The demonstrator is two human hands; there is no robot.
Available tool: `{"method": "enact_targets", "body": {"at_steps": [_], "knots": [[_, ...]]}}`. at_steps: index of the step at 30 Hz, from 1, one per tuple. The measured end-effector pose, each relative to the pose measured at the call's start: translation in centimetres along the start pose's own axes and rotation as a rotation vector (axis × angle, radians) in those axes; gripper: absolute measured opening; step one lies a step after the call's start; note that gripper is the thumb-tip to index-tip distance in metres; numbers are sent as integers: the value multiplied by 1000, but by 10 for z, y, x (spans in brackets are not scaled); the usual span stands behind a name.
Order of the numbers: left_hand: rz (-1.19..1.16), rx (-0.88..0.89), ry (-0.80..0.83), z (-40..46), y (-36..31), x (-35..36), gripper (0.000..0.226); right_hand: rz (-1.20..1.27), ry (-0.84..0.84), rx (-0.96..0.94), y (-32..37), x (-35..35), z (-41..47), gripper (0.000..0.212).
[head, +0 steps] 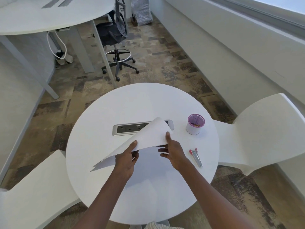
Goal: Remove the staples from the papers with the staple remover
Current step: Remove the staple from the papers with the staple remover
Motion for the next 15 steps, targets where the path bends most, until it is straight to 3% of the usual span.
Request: {"method": "enact_targets", "body": {"at_steps": [3, 5, 9, 15], "knots": [[-22, 21, -23, 4, 2, -5, 51, -36, -90, 44, -23, -30, 12, 57], [-18, 21, -21, 5, 4, -7, 44, -149, -263, 18, -36, -60, 17, 44], [-9, 4, -1, 4, 9, -9, 28, -609, -547, -23, -51, -112, 19, 11], [-17, 12, 12, 3, 9, -8, 35, -892, -662, 104, -75, -148, 16, 38]]}}
Point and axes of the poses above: each hand's wrist, its own z-axis towards the middle knuckle, its own x-axis out of the palm, y = z × x, the point moved 9 cm from there along z, towards the middle knuckle, and after that the axes turned 13 degrees about -z, right-handed, at the moved point
